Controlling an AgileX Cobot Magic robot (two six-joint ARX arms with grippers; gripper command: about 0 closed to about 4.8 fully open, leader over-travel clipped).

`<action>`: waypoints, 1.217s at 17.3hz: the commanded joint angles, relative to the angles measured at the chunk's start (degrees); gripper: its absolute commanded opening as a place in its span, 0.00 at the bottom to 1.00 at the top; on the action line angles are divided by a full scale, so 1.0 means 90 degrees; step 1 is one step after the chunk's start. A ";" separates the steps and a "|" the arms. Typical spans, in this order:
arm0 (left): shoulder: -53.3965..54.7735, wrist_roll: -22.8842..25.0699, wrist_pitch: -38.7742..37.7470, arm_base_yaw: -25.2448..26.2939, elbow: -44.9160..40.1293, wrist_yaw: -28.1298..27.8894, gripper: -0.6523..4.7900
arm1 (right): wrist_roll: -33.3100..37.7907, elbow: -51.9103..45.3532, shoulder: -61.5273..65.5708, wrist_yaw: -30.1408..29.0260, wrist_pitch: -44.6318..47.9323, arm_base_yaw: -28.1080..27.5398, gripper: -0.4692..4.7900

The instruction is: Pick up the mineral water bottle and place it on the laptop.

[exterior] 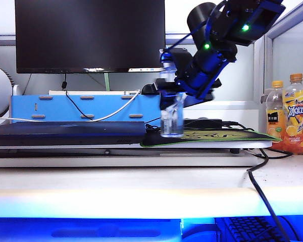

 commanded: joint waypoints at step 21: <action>-0.0012 0.0007 0.0002 0.0002 0.0000 0.0005 0.12 | -0.0384 0.1880 0.0444 -0.2076 0.0036 0.0908 0.09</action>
